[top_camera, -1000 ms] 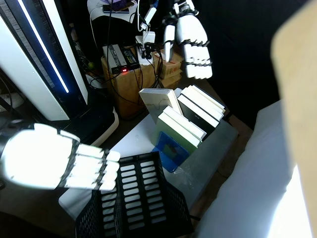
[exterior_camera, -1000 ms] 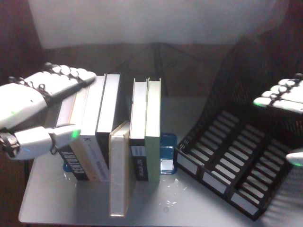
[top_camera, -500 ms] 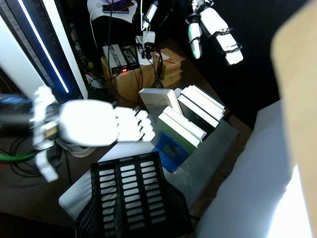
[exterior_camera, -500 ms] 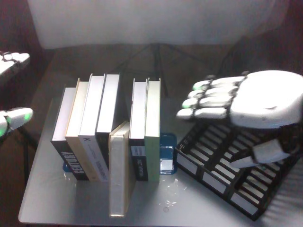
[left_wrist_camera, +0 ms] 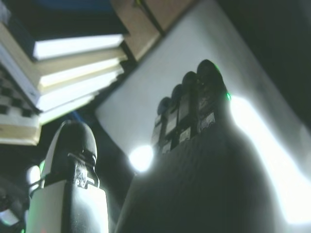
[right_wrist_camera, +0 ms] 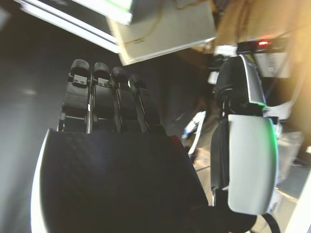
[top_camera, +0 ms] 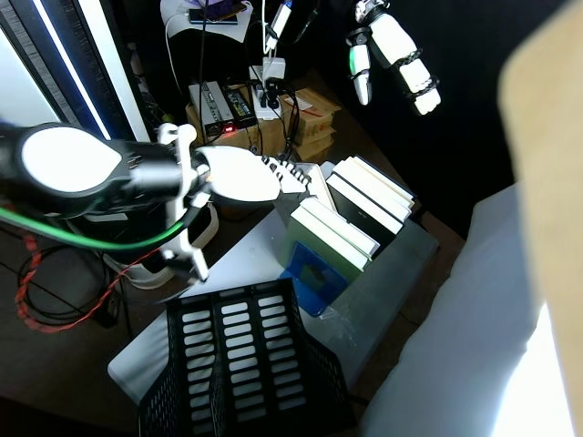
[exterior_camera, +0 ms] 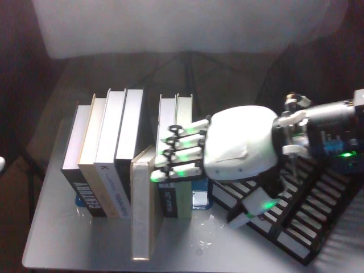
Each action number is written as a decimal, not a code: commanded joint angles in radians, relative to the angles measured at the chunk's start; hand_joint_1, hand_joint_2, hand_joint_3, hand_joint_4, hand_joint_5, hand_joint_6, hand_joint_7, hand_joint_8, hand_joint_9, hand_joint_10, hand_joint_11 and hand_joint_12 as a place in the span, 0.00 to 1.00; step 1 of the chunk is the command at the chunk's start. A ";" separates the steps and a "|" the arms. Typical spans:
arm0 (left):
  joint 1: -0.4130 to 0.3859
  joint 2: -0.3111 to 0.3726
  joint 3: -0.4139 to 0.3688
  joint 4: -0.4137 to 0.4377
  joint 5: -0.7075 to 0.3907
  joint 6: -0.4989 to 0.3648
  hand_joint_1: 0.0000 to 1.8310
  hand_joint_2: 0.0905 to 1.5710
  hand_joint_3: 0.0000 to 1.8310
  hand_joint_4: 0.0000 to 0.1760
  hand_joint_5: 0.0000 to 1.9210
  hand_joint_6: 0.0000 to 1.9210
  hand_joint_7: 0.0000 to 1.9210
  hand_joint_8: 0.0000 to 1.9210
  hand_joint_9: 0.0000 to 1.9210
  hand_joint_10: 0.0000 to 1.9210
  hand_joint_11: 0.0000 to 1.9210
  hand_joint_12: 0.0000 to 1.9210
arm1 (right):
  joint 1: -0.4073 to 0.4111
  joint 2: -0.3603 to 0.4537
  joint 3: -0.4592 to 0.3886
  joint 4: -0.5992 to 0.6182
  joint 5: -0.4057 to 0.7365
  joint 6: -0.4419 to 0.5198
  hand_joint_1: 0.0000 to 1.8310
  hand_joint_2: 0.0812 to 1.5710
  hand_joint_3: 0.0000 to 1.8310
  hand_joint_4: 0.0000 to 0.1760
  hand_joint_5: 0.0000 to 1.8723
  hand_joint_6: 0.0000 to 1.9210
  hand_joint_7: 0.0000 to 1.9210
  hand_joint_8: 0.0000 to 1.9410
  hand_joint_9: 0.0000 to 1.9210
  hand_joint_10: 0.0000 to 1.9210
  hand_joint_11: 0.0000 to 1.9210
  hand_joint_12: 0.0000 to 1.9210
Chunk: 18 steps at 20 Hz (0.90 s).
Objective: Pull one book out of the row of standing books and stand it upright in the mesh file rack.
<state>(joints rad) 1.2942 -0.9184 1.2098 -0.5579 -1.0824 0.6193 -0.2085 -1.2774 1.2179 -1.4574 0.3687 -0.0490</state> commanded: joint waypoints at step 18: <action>0.031 0.007 0.009 -0.059 -0.128 -0.014 0.26 0.83 0.00 0.14 0.01 0.00 0.00 0.00 0.00 0.00 0.00 0.00 | 0.033 -0.200 0.092 -0.091 -0.013 -0.036 0.42 0.63 0.00 0.08 0.00 0.00 0.00 0.00 0.00 0.00 0.00 0.00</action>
<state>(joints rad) 1.3258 -0.9176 1.2110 -0.5900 -1.0927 0.6075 -0.1814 -1.4895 1.3140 -1.5730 0.3389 -0.0822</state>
